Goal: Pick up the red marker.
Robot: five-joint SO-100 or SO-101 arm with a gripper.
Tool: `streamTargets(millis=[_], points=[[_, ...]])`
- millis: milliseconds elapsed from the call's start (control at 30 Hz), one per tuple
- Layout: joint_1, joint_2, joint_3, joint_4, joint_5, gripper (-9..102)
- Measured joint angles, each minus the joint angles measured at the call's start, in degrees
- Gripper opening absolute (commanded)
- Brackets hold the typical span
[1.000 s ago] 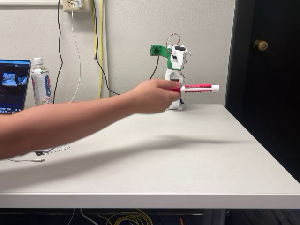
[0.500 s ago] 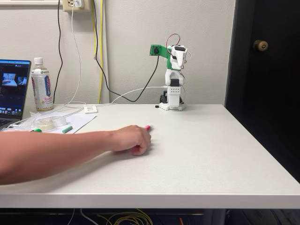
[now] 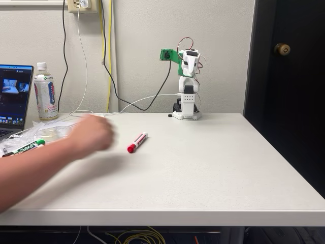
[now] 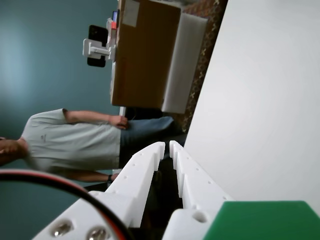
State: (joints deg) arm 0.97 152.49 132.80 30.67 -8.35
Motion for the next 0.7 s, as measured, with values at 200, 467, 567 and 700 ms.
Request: streamTargets(millis=[200, 467, 567, 700], points=[[4.75, -1.85, 0.00, 0.09, -3.96, 1], [11.78, -8.61, -5.01, 2.20, -8.61, 1], [14.77, -13.27, -8.96, 2.64, -12.92, 1], [17.40, -17.67, -12.04, 2.64, -20.04, 1]])
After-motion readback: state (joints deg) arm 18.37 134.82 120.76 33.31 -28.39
